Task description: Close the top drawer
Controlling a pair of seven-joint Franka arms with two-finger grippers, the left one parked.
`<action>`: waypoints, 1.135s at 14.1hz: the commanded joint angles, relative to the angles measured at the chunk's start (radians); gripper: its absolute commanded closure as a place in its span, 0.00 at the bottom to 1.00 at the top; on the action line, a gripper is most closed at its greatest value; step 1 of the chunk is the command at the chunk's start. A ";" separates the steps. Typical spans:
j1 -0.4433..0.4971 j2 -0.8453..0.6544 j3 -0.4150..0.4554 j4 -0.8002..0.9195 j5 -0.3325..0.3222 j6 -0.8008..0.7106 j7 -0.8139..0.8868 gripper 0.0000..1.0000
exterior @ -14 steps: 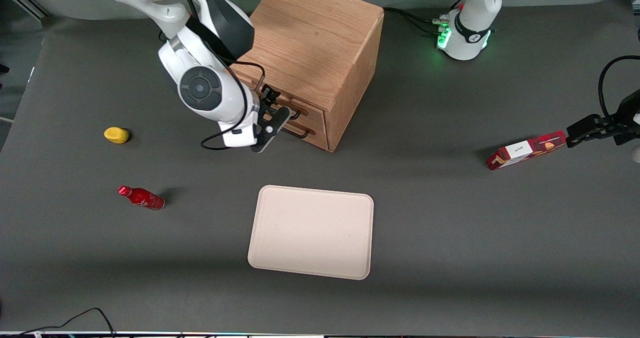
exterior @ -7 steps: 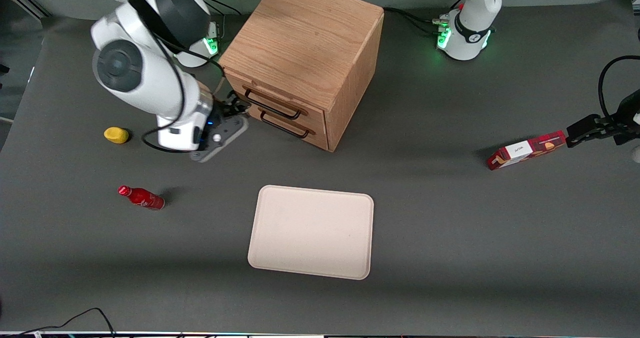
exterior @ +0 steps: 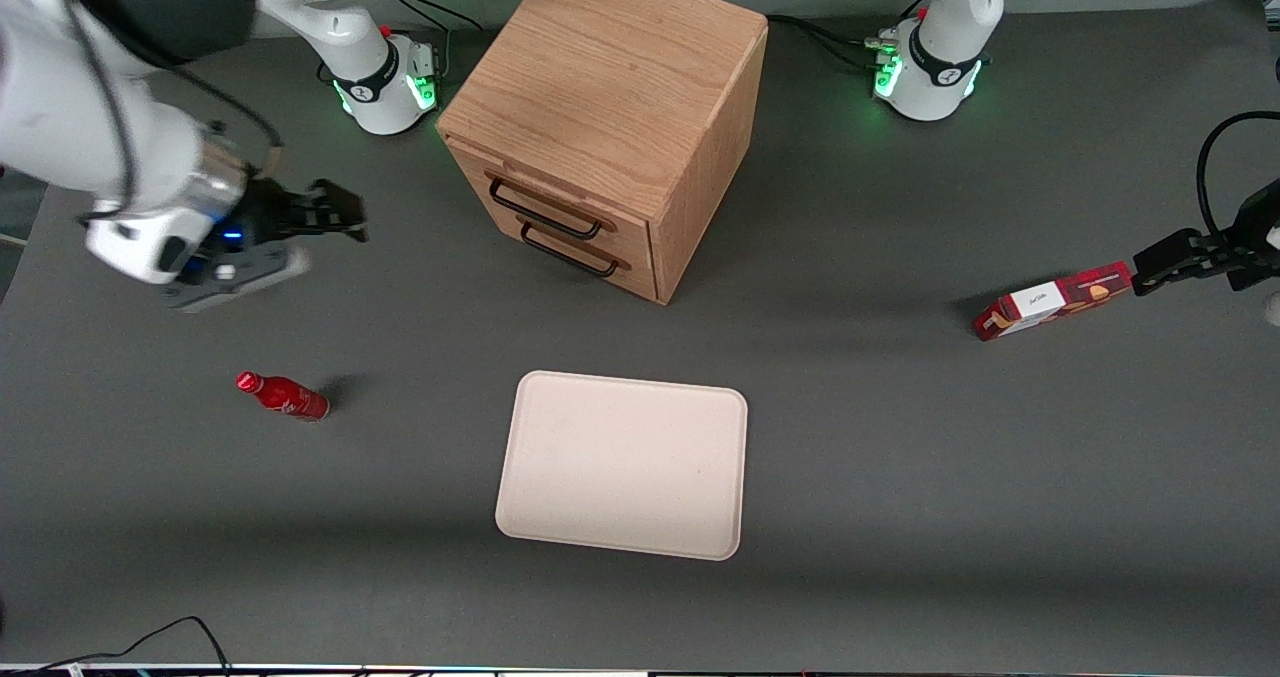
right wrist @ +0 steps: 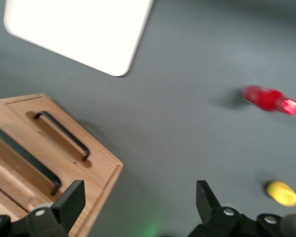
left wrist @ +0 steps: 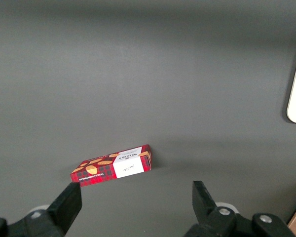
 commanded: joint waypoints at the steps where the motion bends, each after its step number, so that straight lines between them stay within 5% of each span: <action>1: 0.006 -0.049 -0.088 -0.022 -0.005 -0.041 -0.004 0.00; 4: 0.006 -0.074 -0.119 -0.028 -0.074 -0.044 -0.001 0.00; 16: -0.015 -0.086 -0.204 -0.031 -0.106 -0.004 -0.004 0.00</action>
